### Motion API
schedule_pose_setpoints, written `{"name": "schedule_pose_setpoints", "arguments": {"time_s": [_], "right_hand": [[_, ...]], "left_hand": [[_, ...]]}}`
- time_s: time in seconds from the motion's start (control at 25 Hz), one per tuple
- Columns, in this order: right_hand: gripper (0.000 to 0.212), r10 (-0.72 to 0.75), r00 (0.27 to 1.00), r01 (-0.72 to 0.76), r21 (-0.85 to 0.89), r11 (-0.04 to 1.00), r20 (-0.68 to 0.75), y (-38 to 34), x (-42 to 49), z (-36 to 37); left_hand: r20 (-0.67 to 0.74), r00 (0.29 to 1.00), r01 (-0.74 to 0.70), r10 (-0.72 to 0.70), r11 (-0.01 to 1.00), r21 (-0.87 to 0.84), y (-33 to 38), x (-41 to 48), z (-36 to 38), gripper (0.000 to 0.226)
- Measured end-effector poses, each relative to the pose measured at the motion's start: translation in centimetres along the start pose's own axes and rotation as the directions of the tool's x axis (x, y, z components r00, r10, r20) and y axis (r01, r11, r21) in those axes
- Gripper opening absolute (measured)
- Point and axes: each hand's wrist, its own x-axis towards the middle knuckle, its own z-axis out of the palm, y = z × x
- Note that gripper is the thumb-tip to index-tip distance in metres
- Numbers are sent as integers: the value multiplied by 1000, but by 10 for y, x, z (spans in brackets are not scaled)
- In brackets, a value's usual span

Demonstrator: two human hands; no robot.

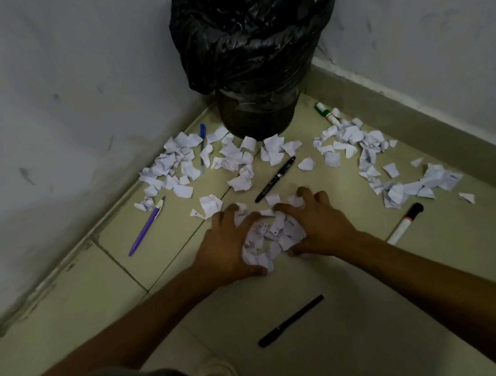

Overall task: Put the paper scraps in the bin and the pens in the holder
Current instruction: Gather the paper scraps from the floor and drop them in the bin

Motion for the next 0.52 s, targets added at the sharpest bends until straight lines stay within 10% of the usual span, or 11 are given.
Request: {"name": "schedule_pose_setpoints", "arguments": {"time_s": [0.24,0.52], "right_hand": [[37,-170,980,192,254,948,-104,2,8,18],[22,140,939,80,598,798,-313,12,1,-6]], "left_hand": [[-91,980,-190,175,962,-194,4,5,21,36],[-216,974,-33,-66,904,-426,6,11,-2,14]]}}
